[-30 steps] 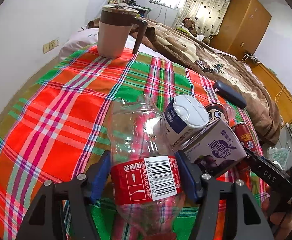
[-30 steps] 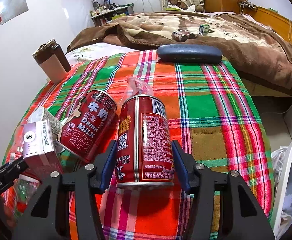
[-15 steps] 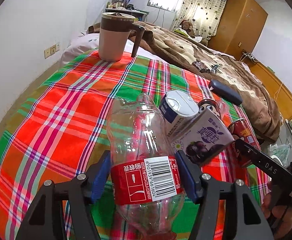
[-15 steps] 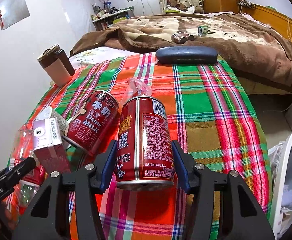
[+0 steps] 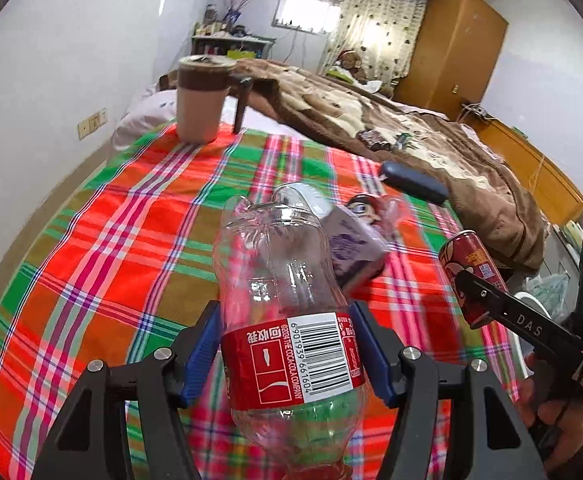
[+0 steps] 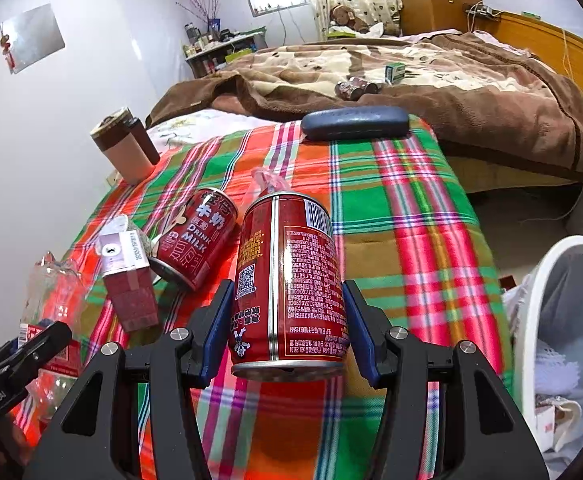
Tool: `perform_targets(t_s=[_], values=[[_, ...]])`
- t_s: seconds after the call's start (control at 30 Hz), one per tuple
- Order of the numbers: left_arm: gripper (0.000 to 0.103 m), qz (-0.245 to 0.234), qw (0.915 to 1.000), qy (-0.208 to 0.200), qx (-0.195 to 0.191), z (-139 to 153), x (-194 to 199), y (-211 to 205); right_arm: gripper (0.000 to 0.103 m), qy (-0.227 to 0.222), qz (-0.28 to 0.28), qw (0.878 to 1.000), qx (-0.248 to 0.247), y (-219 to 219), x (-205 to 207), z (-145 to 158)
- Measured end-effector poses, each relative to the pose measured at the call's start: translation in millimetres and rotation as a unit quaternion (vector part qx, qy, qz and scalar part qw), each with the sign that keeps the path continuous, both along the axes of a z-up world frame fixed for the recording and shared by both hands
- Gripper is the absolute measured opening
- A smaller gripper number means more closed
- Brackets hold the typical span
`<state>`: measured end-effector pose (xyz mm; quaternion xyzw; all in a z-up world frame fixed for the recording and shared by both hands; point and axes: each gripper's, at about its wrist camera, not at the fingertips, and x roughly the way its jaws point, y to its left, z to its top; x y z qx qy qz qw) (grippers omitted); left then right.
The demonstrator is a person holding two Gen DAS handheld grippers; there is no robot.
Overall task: Collect trash
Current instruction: 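Lift the red can and plastic bottle and carry both over the bin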
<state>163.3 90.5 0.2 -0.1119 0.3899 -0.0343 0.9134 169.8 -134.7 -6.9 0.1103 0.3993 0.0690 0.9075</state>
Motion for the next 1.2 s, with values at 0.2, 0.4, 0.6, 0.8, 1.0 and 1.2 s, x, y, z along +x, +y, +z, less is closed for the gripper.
perform_targets(t_s=[0.2,0.4,0.6,0.8,1.0,1.2], values=[[0.064,-0.028,0.9994,-0.019,0.005,14.3,-12.8,-25.6,0.054,-0.01,-0.009,1.0,0.0,-16.7,-16.2,7.5],[0.064,-0.055,0.9979,-0.033,0.01,25.3,-19.4,-54.7,0.054,-0.019,-0.027,0.999,0.001,-36.9,-30.5,12.9],[0.064,-0.096,0.9947,-0.038,0.01,33.5,-22.9,-91.2,0.054,-0.024,-0.04,0.999,0.002,-55.7,-42.1,16.5],[0.064,-0.139,0.9893,-0.044,0.007,38.6,-22.4,-130.1,0.054,-0.031,-0.071,0.997,0.002,-88.2,-56.9,22.4],[0.064,-0.185,0.9816,-0.045,0.002,42.2,-21.7,-178.2,0.054,-0.037,-0.102,0.994,-0.005,-118.0,-69.5,25.6],[0.064,-0.23,0.972,-0.045,-0.001,42.2,-18.9,-224.9,0.054,-0.034,-0.136,0.99,-0.012,-148.7,-81.6,22.9]])
